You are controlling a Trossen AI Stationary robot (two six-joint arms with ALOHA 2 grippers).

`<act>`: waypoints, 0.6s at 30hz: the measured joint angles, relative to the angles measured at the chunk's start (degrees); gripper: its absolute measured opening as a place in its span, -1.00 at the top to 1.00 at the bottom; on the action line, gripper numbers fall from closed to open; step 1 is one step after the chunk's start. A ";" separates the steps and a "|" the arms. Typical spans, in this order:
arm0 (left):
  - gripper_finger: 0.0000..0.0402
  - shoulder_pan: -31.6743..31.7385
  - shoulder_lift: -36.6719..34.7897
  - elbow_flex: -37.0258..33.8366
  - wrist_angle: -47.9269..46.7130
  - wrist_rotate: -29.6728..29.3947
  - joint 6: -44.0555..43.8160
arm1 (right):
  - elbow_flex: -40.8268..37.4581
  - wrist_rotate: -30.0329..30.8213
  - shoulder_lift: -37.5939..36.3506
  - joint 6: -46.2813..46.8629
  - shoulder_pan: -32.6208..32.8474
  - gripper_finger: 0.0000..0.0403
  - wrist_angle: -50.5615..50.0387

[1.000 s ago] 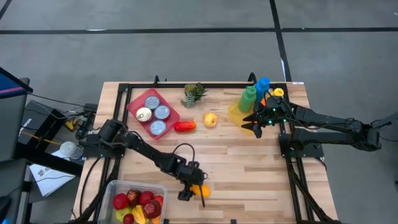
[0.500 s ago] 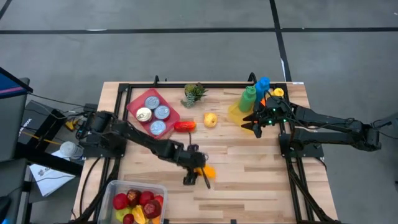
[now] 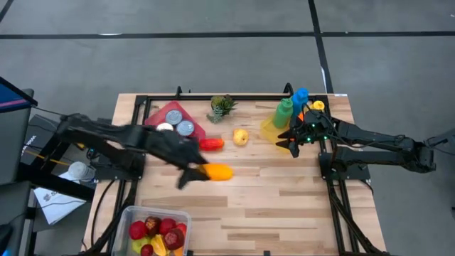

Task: Pick & Place Food Item
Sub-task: Put the yellow mango into the transparent bin

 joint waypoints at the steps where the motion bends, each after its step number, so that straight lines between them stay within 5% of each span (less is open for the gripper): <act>1: -0.11 -0.69 -2.62 0.00 -1.39 0.75 -3.73 | 0.00 0.00 0.00 0.22 0.00 -0.02 -0.04; 10: -0.11 -8.13 -20.49 0.04 -3.95 4.69 -47.30 | 0.00 0.00 0.00 1.51 0.00 -0.02 -0.04; 18: -0.09 -16.38 -23.10 0.04 -4.17 2.62 -60.26 | 0.00 0.00 0.00 1.51 0.00 -0.02 -0.05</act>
